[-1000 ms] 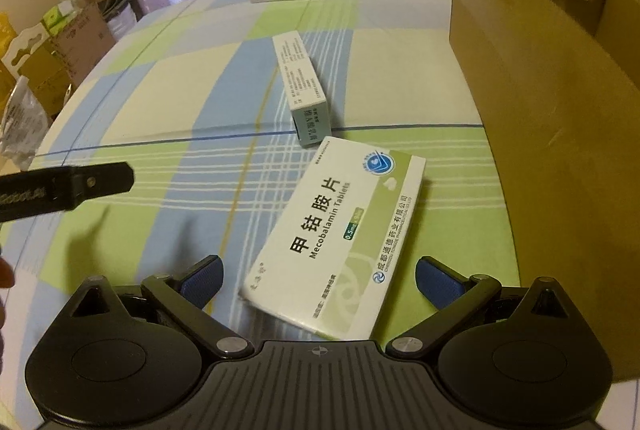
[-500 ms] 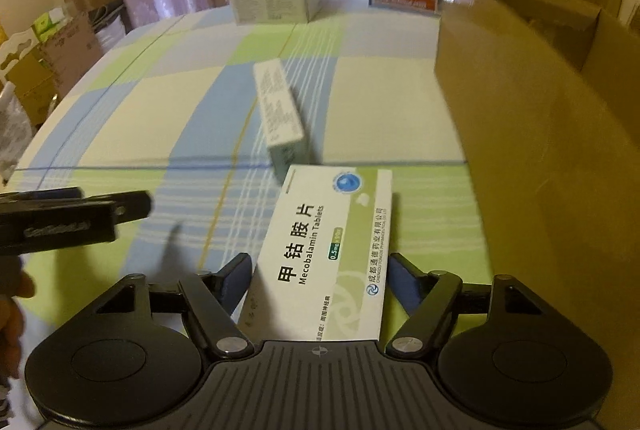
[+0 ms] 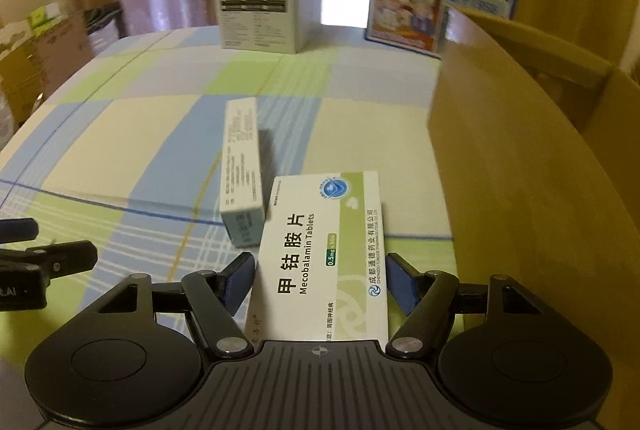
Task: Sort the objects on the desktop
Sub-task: 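Grasp the long white tube box with the left tool while the right tool grasps the medicine box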
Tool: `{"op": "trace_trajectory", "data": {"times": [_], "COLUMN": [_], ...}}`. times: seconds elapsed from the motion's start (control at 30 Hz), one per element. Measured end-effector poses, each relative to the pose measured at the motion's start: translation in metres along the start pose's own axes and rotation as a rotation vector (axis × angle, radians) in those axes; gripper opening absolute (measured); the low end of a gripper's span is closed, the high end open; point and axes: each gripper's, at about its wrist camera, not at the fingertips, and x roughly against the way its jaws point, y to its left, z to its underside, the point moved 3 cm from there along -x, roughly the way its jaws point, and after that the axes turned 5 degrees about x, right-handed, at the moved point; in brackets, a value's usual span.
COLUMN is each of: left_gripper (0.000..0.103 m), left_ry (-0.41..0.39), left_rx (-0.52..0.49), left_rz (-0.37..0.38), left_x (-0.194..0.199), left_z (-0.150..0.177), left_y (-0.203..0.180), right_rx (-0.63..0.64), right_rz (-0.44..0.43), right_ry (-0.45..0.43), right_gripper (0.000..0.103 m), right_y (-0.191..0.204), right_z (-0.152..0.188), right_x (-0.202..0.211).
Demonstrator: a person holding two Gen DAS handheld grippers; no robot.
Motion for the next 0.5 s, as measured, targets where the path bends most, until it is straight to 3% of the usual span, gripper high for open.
{"op": "trace_trajectory", "data": {"times": [0.2,0.5], "left_gripper": [0.090,0.086], "left_ry": [0.004,-0.010], "left_rx": [0.047,0.009], "left_rz": [0.042,0.107], "left_x": [0.001,-0.002], "left_z": [-0.003,-0.011], "left_y": [0.007,-0.004], "right_rx": [0.038,-0.032], "right_rz": [-0.107,-0.038], "right_ry": [-0.004,-0.038], "right_gripper": [0.067,0.068], "right_y": [0.018,-0.001], "right_z": [0.007,-0.002], "right_x": [0.003,0.000]}}
